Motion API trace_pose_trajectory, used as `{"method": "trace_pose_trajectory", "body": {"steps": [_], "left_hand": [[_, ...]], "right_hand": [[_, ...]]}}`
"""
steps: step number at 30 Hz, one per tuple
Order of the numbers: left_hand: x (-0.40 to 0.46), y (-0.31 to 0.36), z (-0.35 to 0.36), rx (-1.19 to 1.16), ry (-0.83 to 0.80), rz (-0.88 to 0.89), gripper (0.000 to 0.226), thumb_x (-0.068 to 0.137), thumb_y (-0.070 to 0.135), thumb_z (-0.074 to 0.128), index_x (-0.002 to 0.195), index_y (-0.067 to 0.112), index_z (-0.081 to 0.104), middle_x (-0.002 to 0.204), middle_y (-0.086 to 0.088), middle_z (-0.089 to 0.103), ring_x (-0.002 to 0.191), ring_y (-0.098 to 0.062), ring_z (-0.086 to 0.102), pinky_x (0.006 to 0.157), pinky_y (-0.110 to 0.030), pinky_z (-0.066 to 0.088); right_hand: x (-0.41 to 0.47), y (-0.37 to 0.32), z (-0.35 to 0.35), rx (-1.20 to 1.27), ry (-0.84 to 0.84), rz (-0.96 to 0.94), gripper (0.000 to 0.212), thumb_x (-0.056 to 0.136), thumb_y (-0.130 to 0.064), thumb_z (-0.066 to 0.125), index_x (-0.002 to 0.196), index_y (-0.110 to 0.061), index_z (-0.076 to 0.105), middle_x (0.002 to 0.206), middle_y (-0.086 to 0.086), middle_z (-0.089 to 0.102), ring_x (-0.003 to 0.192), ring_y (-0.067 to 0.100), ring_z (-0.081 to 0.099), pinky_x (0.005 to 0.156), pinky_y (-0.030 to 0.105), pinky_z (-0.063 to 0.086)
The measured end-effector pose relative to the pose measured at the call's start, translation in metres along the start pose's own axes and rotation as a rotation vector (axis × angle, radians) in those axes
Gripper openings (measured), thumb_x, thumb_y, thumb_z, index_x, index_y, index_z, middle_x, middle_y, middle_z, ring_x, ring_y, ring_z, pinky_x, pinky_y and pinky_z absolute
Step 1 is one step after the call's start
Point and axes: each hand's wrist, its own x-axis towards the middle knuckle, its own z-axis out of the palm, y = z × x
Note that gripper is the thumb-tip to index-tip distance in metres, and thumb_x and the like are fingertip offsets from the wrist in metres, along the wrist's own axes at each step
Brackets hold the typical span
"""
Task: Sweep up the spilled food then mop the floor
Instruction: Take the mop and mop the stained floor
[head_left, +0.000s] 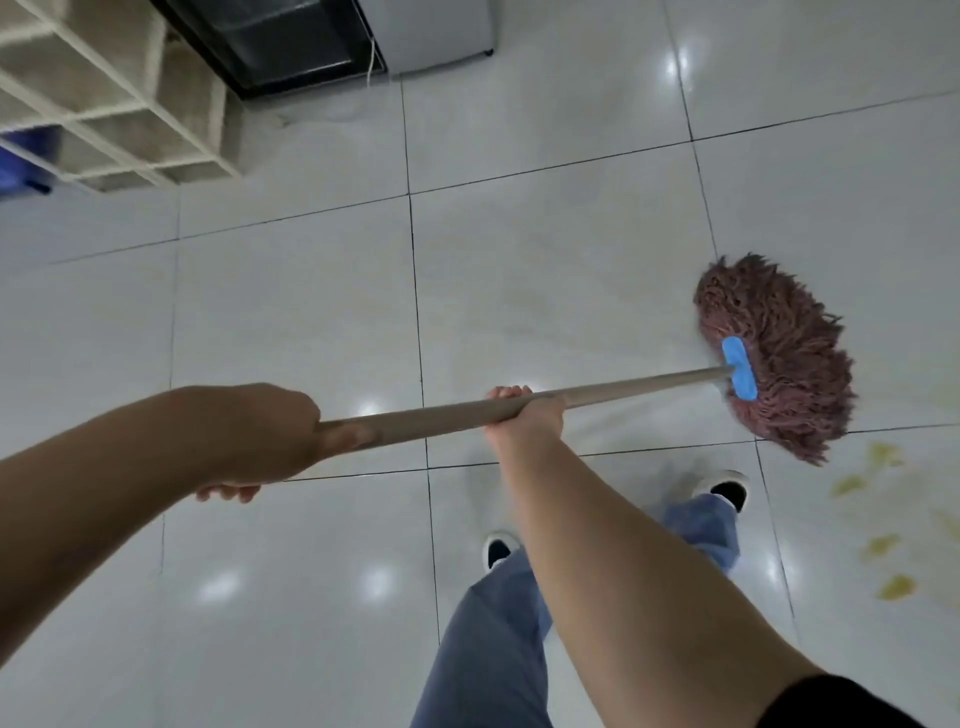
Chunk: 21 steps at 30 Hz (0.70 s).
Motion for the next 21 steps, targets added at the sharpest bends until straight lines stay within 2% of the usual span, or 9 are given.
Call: {"method": "trace_pose_trajectory", "body": {"steps": [4, 7, 9, 12, 14, 17, 18, 21], "left_hand": [[0.006, 0.081, -0.022, -0.020, -0.033, 0.053, 0.075, 0.084, 0.071, 0.018, 0.096, 0.008, 0.057, 0.055, -0.004, 0.057, 0.033, -0.009, 0.044, 0.033, -0.015, 0.037], [0.015, 0.168, -0.036, -0.060, -0.077, 0.123, 0.067, 0.084, 0.072, 0.021, 0.096, 0.012, 0.048, 0.053, -0.003, 0.057, 0.029, -0.008, 0.045, 0.034, -0.015, 0.037], [0.022, 0.235, -0.046, -0.098, -0.116, 0.191, 0.065, 0.083, 0.074, 0.023, 0.103, 0.016, 0.045, 0.049, -0.003, 0.057, 0.026, -0.007, 0.046, 0.035, -0.016, 0.039], [0.032, 0.344, -0.067, -0.120, -0.174, 0.283, 0.072, 0.084, 0.073, 0.026, 0.114, 0.011, 0.044, 0.037, 0.001, 0.055, 0.026, -0.009, 0.046, 0.034, -0.016, 0.039], [0.035, 0.420, -0.080, -0.130, -0.185, 0.329, 0.065, 0.086, 0.071, 0.026, 0.101, 0.011, 0.046, 0.030, 0.003, 0.052, 0.024, -0.010, 0.045, 0.034, -0.015, 0.039], [0.035, 0.518, -0.093, -0.188, -0.164, 0.401, 0.054, 0.087, 0.067, 0.031, 0.075, 0.017, 0.045, 0.033, 0.001, 0.052, 0.029, -0.013, 0.044, 0.039, -0.016, 0.040], [0.035, 0.545, -0.095, -0.200, -0.164, 0.422, 0.053, 0.087, 0.066, 0.032, 0.073, 0.017, 0.045, 0.036, 0.000, 0.051, 0.028, -0.014, 0.042, 0.039, -0.016, 0.039], [0.040, 0.603, -0.103, -0.220, -0.189, 0.448, 0.052, 0.086, 0.066, 0.033, 0.073, 0.016, 0.040, 0.032, -0.003, 0.051, 0.021, -0.013, 0.039, 0.036, -0.014, 0.040]], "right_hand": [[0.009, -0.085, 0.007, -0.011, 0.044, -0.053, 0.041, 0.097, -0.042, 0.035, 0.071, -0.010, 0.041, 0.056, 0.002, 0.036, 0.033, 0.014, 0.035, 0.040, 0.013, 0.038], [0.020, -0.178, 0.007, -0.025, 0.088, -0.114, 0.042, 0.097, -0.040, 0.034, 0.070, -0.010, 0.042, 0.057, 0.001, 0.037, 0.042, 0.015, 0.033, 0.040, 0.015, 0.036], [0.028, -0.251, 0.007, -0.026, 0.110, -0.164, 0.042, 0.098, -0.040, 0.035, 0.069, -0.009, 0.042, 0.058, 0.001, 0.038, 0.043, 0.015, 0.034, 0.040, 0.016, 0.036], [0.035, -0.367, 0.005, -0.004, 0.120, -0.244, 0.042, 0.097, -0.037, 0.039, 0.066, -0.009, 0.041, 0.057, 0.002, 0.039, 0.032, 0.014, 0.036, 0.038, 0.014, 0.036], [0.039, -0.443, 0.004, -0.001, 0.116, -0.301, 0.041, 0.097, -0.035, 0.041, 0.065, -0.009, 0.039, 0.051, 0.002, 0.041, 0.027, 0.013, 0.037, 0.039, 0.014, 0.037], [0.040, -0.542, -0.003, -0.023, 0.161, -0.393, 0.038, 0.098, -0.027, 0.039, 0.064, -0.011, 0.036, 0.030, 0.000, 0.040, 0.020, 0.011, 0.037, 0.035, 0.010, 0.037], [0.040, -0.568, -0.006, -0.043, 0.188, -0.416, 0.036, 0.098, -0.025, 0.040, 0.065, -0.012, 0.038, 0.030, 0.000, 0.042, 0.021, 0.011, 0.038, 0.035, 0.011, 0.039], [0.043, -0.624, -0.018, -0.028, 0.247, -0.428, 0.028, 0.095, -0.021, 0.044, 0.068, -0.011, 0.042, 0.053, 0.002, 0.046, 0.032, 0.013, 0.044, 0.037, 0.014, 0.040]]}}
